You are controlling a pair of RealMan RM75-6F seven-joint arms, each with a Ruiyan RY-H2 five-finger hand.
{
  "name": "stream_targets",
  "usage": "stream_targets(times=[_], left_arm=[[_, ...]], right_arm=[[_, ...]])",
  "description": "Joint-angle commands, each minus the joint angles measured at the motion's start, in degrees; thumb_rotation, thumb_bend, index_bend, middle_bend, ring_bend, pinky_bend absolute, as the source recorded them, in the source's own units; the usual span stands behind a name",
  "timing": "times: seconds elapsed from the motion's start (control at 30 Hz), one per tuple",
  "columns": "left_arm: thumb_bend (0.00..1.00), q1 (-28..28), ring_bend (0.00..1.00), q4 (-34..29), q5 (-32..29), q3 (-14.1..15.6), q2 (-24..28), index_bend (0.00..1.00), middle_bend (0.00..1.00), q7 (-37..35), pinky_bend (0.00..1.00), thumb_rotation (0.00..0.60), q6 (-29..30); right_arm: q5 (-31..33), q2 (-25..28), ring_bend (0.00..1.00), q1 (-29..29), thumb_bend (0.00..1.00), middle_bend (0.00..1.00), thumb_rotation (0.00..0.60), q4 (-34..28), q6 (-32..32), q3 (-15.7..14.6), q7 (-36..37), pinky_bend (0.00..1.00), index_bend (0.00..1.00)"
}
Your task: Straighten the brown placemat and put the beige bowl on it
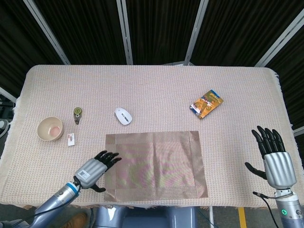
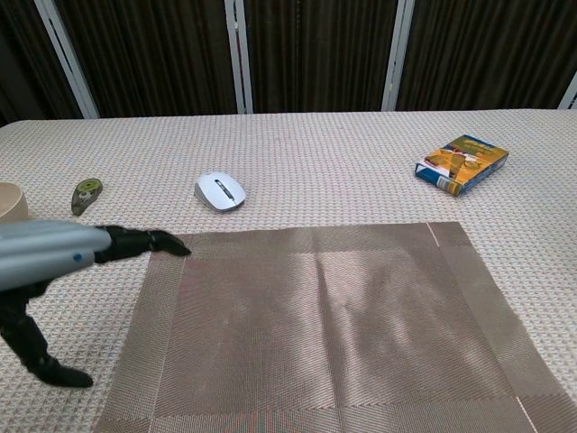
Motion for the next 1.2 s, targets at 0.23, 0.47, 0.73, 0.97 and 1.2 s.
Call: stream_targets(times=[0.23,0.47,0.73,0.97,1.2], left_arm=[[0.00,4.85,0.00,10.60,-2.50,-5.39,6.20,0.00,0.00,-7.79,0.00,0.600,7.63],[0.00,9.22,0.00,21.56,-1.50,-4.32,7.08,0.02,0.00,-17.39,0.00,0.600,7.95],[0.00,10.36,0.00,35.49,1.24,-4.89,2.66,0.11,0.00,-27.19,0.00,0.600,5.07],[0.00,9.51,0.00,46.07,2.87,-5.44,-2.84,0.16,0.00,-32.27,0.00,0.600,0.65],[0.00,9.58,0.00,54.49,3.74,-6.18,-7.38,0.22,0.00,-34.89,0.00,0.600,-0.59]], right_arm=[[-0.61,0.24,0.00,-0.10,0.00,0.00,0.600,-0.56,0.16,-0.28,0.03,0.00,0.00],[-1.06,0.35,0.00,-0.20,0.00,0.00,0.600,-0.81,0.40,-0.44,0.22,0.00,0.00],[-1.92,0.34,0.00,-0.19,0.00,0.00,0.600,-1.25,0.59,-0.71,-0.08,0.00,0.00],[-1.58,0.34,0.00,-0.08,0.00,0.00,0.600,-1.19,0.22,-0.58,-0.23,0.00,0.00],[-0.94,0.42,0.00,-0.01,0.00,0.00,0.600,-0.78,-0.08,-0.30,0.20,0.00,0.00]])
